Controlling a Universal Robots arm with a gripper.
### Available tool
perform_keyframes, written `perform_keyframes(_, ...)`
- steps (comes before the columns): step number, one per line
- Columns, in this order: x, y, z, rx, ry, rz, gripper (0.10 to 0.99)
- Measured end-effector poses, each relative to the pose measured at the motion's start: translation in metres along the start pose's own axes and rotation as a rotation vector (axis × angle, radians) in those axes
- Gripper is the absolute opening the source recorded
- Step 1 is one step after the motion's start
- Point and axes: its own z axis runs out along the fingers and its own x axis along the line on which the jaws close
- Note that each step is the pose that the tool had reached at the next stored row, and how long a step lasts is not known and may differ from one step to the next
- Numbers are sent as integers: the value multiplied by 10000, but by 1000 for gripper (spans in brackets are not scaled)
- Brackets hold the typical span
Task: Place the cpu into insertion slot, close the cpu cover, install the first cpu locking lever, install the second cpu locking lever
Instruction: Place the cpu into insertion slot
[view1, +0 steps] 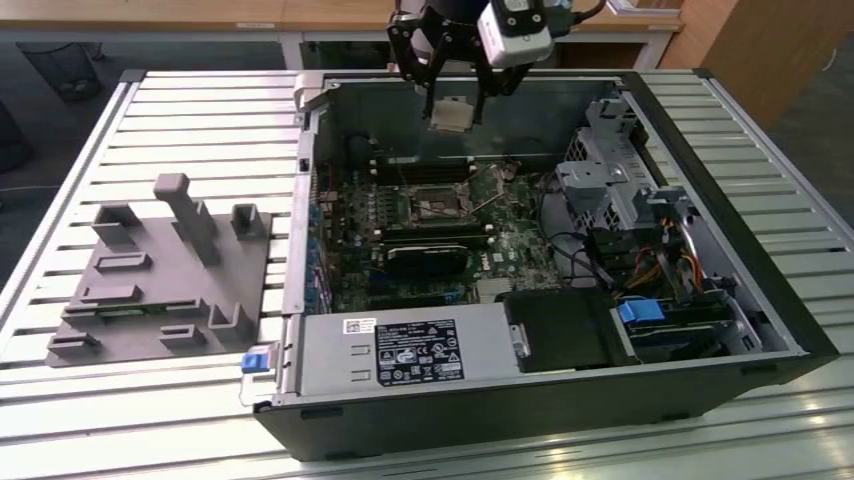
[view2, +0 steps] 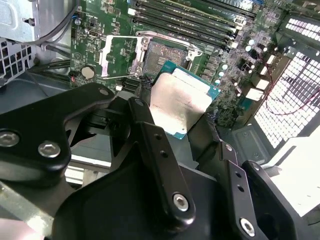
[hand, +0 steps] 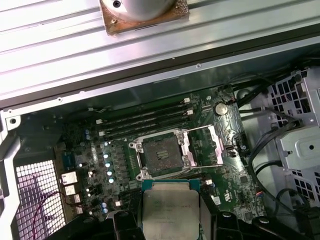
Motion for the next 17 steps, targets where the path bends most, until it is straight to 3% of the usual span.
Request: perform_keyframes(17,0,0,2,-14,-64,712,541)
